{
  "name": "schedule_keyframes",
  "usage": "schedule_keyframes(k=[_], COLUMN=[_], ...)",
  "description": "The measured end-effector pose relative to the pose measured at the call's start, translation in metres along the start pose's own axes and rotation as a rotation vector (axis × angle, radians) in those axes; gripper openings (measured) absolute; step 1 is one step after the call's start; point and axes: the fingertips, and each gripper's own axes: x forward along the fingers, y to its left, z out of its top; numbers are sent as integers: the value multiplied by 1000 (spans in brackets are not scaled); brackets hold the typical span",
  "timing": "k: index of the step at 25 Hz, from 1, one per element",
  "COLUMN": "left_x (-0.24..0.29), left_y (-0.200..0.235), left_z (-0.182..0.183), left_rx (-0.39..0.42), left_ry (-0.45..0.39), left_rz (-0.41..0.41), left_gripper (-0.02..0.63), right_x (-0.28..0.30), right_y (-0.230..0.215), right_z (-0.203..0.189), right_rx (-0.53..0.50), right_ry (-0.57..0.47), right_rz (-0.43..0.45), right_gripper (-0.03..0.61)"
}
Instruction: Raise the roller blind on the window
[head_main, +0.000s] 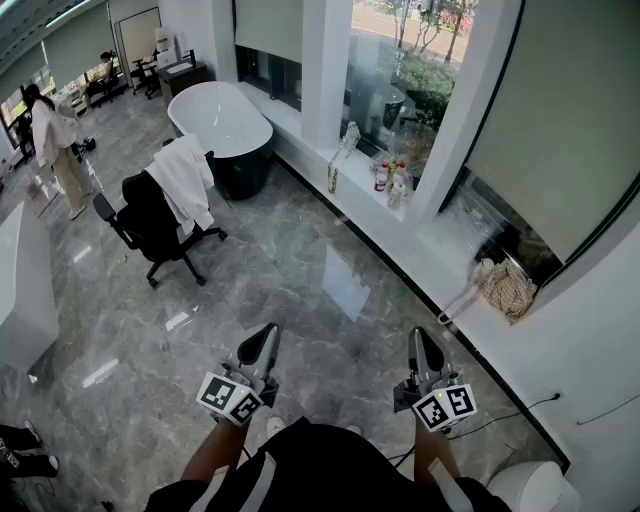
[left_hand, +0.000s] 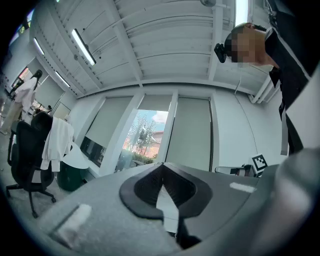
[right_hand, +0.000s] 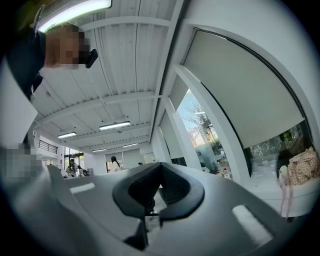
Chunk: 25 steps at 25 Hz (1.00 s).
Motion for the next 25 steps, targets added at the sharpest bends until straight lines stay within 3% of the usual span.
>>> schedule_keyframes(k=[18, 25], left_x=[21, 40], left_y=[-11, -43], left_z=[-12, -21], left_rx=[4, 14], left_ry=[13, 22], left_rz=[-3, -36], left_gripper=[5, 5], right_x=[-11, -42], right_y=[-35, -56], right_z=[1, 19], right_rx=[24, 37], right_ry=[-7, -62], right_rz=[-30, -43], right_gripper=[0, 2])
